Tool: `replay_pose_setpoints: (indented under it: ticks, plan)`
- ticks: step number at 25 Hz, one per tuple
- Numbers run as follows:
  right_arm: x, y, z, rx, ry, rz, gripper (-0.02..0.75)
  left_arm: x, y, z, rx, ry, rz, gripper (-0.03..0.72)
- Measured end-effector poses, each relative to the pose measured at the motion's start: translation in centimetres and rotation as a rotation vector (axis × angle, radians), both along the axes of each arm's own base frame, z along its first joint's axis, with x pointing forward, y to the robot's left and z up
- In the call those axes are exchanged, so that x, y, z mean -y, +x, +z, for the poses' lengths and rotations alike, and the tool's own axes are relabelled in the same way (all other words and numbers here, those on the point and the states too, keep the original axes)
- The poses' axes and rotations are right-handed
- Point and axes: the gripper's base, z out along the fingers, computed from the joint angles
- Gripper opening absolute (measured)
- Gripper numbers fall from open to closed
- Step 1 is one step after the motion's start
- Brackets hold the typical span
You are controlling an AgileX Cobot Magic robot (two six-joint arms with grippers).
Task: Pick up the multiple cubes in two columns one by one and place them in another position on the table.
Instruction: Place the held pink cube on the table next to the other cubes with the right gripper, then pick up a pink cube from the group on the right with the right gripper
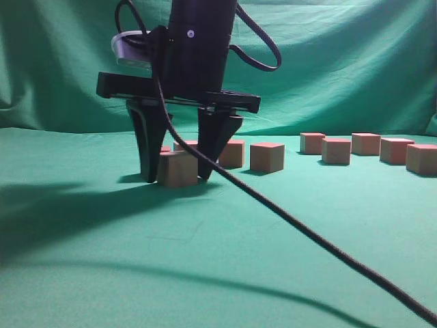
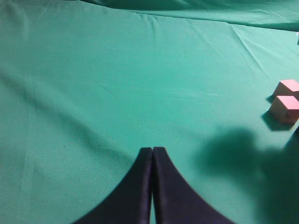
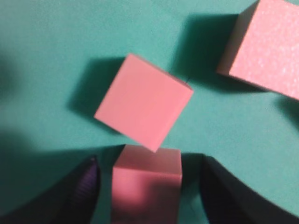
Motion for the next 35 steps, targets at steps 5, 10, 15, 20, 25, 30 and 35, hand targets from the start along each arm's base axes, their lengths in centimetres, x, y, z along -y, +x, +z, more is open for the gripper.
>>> replay_pose_setpoints:
  ticks: [5, 10, 15, 20, 25, 30, 35]
  plan:
    - [0.1, -0.1, 1.3, -0.042, -0.047, 0.013, 0.54, 0.0, 0.0, 0.0, 0.0, 0.0, 0.0, 0.0]
    - [0.0, 1.0, 5.8, 0.051, -0.074, 0.039, 0.54, 0.0, 0.0, 0.0, 0.0, 0.0, 0.0, 0.0]
    - [1.3, 1.1, 10.9, 0.208, -0.075, 0.038, 0.54, 0.0, 0.0, 0.0, 0.0, 0.0, 0.0, 0.0]
    - [7.1, 1.8, 16.3, 0.324, -0.067, -0.114, 0.54, 0.0, 0.0, 0.0, 0.0, 0.0, 0.0, 0.0]
    - [16.8, 3.5, 17.5, 0.298, -0.099, -0.393, 0.54, 0.0, 0.0, 0.0, 0.0, 0.0, 0.0, 0.0]
    - [24.5, 4.3, 13.8, 0.134, -0.158, -0.613, 0.54, 0.0, 0.0, 0.0, 0.0, 0.0, 0.0, 0.0]
    - [27.3, 4.0, 9.0, 0.032, -0.095, -0.71, 0.54, 0.0, 0.0, 0.0, 0.0, 0.0, 0.0, 0.0]
